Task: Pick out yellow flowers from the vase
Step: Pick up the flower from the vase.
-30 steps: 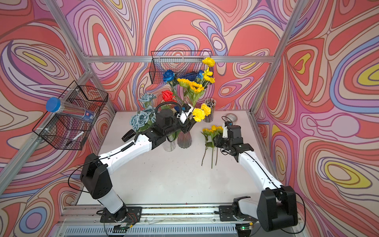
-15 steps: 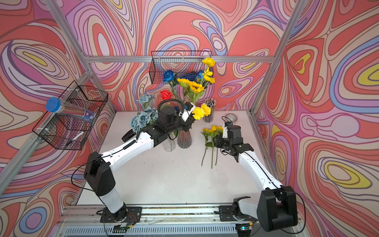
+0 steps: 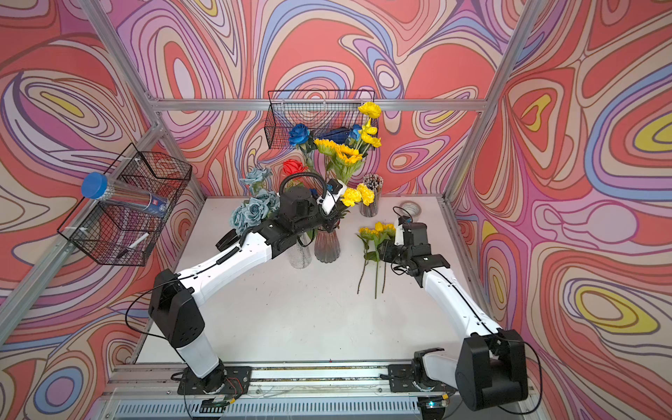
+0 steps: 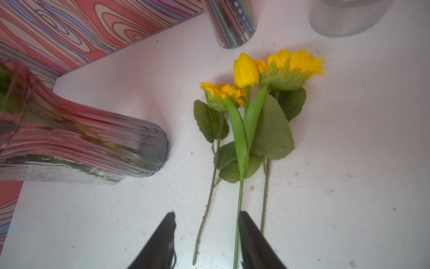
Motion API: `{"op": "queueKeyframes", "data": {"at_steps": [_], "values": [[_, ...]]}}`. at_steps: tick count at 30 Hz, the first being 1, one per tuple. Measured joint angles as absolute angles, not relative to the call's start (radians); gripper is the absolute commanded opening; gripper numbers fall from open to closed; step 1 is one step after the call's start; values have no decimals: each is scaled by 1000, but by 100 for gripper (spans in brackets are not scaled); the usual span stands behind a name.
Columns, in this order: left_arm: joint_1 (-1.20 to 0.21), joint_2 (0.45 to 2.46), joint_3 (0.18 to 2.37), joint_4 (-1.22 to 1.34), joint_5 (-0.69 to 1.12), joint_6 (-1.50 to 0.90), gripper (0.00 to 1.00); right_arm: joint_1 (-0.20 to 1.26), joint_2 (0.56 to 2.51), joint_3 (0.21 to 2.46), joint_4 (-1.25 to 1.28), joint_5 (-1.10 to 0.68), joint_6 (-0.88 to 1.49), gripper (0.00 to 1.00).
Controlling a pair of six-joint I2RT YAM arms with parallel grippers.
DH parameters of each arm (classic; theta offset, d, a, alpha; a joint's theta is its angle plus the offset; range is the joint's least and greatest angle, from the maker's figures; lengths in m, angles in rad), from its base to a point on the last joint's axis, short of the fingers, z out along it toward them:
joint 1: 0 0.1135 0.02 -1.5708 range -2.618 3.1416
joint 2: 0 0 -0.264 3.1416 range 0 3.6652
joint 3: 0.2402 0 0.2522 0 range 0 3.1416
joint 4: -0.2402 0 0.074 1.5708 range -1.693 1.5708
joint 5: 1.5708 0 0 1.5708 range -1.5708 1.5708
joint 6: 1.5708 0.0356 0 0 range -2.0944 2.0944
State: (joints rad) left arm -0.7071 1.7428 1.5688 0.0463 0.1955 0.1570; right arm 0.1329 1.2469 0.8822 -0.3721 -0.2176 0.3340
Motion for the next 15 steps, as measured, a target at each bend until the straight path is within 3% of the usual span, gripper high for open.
{"op": "queueKeyframes", "data": {"at_steps": [15], "values": [[-707,1657,1575,42,183,156,0,133,1247,882,-373,-219,334,47]]}}
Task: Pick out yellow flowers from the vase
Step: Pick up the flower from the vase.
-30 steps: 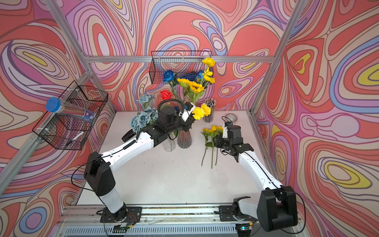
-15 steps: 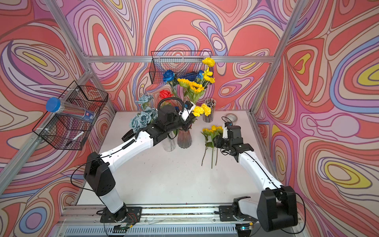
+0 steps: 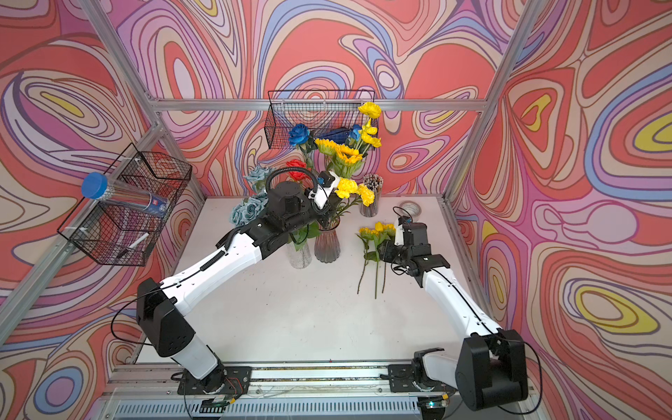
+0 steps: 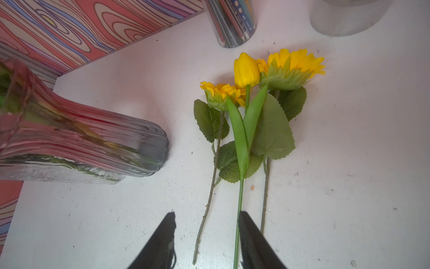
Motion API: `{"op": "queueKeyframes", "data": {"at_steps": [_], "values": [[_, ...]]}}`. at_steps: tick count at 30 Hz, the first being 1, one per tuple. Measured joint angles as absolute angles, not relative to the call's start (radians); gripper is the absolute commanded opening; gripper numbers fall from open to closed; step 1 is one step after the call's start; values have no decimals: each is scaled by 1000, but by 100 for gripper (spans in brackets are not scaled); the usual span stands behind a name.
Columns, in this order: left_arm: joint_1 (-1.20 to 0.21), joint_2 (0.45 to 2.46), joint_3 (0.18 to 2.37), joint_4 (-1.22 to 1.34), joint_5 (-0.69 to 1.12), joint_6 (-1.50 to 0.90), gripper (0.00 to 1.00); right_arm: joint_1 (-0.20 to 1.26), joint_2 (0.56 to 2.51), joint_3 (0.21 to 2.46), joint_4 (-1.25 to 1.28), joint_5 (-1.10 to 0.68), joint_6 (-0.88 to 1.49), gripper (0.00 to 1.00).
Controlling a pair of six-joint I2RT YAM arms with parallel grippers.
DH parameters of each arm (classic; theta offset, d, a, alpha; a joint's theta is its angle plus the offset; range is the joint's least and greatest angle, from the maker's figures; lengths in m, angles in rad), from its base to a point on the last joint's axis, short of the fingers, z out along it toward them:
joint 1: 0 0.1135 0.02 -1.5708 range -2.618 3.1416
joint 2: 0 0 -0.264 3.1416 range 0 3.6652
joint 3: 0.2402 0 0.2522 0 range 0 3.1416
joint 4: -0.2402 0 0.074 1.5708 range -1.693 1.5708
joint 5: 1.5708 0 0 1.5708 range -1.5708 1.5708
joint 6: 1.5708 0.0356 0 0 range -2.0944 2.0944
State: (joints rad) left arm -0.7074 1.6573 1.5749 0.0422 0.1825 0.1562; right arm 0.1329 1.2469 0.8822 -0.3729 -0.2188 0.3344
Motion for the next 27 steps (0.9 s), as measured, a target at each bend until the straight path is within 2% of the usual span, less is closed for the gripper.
{"op": "queueKeyframes", "data": {"at_steps": [15,22,27], "values": [[-707,1479,1597,41,286,93,0,133,1225,881,-372,-229,335,47],[-707,1378,1593,39,346,52,0,133,1100,826,-289,-273,333,49],[-707,1308,1575,41,386,14,0,133,1026,808,-186,-375,321,49]]}}
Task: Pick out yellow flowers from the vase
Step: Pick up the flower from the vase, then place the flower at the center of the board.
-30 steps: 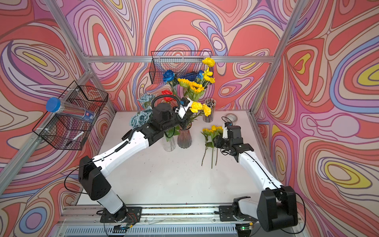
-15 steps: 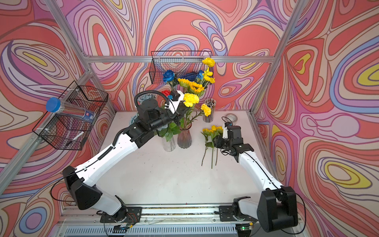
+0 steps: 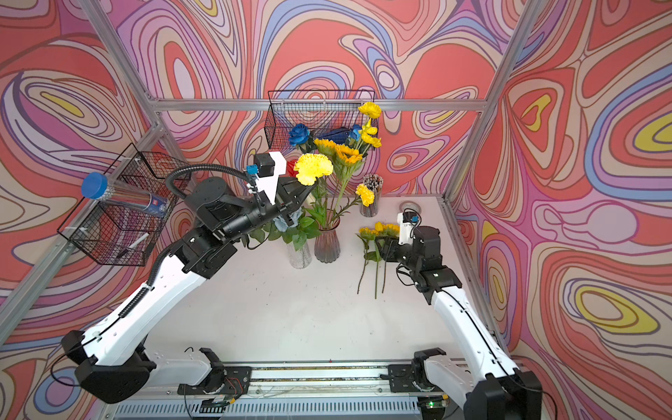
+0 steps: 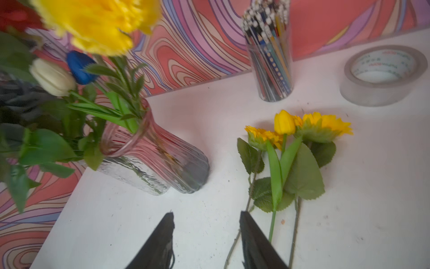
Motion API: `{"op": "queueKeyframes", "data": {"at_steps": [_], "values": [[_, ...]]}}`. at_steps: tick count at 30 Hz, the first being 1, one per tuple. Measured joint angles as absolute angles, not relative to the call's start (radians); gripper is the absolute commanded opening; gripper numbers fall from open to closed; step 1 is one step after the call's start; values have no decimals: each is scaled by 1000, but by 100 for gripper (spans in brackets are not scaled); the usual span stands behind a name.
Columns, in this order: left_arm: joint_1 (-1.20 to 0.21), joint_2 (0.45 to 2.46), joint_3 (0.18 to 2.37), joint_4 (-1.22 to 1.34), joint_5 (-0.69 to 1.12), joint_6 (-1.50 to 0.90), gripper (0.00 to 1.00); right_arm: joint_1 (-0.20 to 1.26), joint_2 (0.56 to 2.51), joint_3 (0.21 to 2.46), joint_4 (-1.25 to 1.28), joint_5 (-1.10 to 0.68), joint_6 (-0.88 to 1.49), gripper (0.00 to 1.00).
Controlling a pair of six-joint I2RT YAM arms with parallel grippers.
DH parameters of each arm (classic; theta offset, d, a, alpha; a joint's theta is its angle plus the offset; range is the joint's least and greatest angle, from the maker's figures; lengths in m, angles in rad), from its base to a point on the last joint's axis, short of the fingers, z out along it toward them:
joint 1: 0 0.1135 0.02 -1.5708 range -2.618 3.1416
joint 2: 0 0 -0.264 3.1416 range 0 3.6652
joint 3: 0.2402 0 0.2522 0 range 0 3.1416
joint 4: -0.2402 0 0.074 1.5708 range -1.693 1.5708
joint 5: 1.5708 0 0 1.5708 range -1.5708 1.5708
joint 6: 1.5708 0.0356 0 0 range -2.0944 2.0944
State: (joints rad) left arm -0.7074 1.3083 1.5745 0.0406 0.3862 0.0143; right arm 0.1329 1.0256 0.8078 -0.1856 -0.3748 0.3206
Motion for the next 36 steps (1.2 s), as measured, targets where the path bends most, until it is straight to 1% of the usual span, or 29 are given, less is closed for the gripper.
{"op": "queueKeyframes", "data": {"at_steps": [6,11,17,20,25,27,29,32,36], "values": [[-707,1258,1541,52,443,-46,0,133,968,790,-49,-566,311,50],[-707,1249,1490,88,502,-123,0,133,942,777,59,-707,319,53],[-707,1266,1448,128,566,-212,0,143,939,766,183,-889,345,51],[-707,1295,1441,158,599,-258,0,175,939,768,193,-938,334,48],[-707,1359,1434,203,641,-332,0,282,983,828,115,-974,263,47],[-707,1380,1433,212,655,-357,0,328,1005,859,68,-968,223,45],[-707,1394,1433,221,667,-377,0,362,1022,878,33,-962,189,39],[-707,1402,1432,229,677,-395,0,374,1034,885,1,-950,157,23],[-707,1402,1432,236,682,-401,0,375,1039,885,-28,-931,139,9]]}}
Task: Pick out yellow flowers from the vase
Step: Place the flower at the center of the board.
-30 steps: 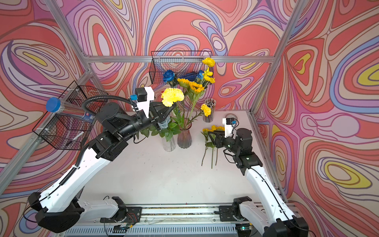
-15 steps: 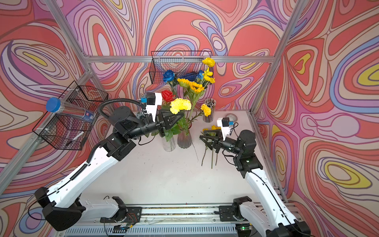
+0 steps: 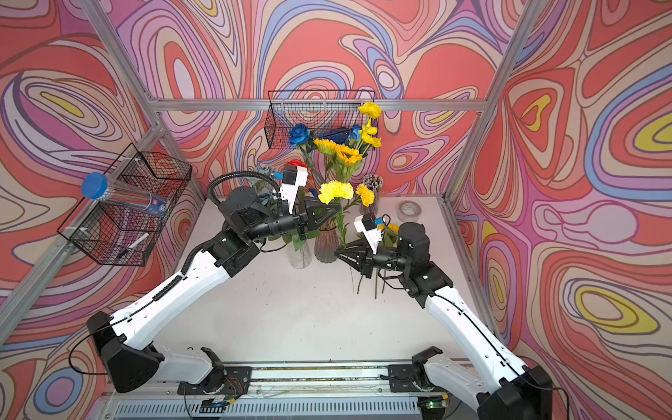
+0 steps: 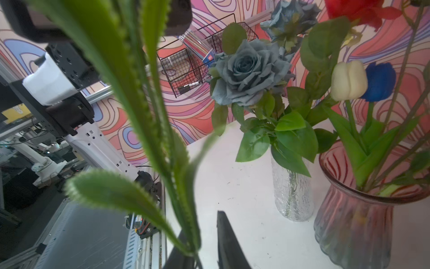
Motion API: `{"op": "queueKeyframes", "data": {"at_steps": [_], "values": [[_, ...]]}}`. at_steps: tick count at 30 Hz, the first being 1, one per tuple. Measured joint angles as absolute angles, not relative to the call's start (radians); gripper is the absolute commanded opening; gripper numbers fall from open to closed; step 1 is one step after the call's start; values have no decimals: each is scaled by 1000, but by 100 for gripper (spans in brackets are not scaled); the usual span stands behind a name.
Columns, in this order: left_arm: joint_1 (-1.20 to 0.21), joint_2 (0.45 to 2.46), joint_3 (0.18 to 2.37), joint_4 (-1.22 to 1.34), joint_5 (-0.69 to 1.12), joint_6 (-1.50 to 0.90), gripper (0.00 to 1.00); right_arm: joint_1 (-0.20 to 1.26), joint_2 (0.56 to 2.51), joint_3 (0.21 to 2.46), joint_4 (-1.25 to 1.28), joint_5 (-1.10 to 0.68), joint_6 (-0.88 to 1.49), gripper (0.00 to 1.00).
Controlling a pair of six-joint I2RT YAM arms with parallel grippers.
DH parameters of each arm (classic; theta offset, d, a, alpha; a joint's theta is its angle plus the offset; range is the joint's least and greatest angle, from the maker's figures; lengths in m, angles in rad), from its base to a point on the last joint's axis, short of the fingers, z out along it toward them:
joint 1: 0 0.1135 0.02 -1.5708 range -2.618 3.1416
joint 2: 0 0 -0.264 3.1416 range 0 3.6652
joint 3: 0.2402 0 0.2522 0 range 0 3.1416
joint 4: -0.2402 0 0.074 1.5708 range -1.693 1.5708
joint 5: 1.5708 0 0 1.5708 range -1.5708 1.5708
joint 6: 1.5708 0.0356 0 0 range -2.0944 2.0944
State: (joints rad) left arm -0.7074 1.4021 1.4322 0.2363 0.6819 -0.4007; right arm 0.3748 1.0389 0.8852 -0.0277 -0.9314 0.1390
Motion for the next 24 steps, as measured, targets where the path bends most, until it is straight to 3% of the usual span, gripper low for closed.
{"op": "queueKeyframes", "data": {"at_steps": [3,12,14,16,19,24], "values": [[-707,1402,1432,235,681,-400,0,375,1039,886,-32,-928,129,0],[-707,1402,1432,227,671,-385,3,375,1039,886,-35,-923,127,0],[-707,1402,1432,224,665,-377,16,375,1039,886,-35,-920,127,0],[-707,1400,1432,218,657,-363,44,375,1039,886,-35,-913,127,0],[-707,1396,1432,202,645,-348,68,375,1039,886,-35,-902,128,0],[-707,1378,1432,147,607,-308,79,375,1036,886,-35,-849,131,0]]}}
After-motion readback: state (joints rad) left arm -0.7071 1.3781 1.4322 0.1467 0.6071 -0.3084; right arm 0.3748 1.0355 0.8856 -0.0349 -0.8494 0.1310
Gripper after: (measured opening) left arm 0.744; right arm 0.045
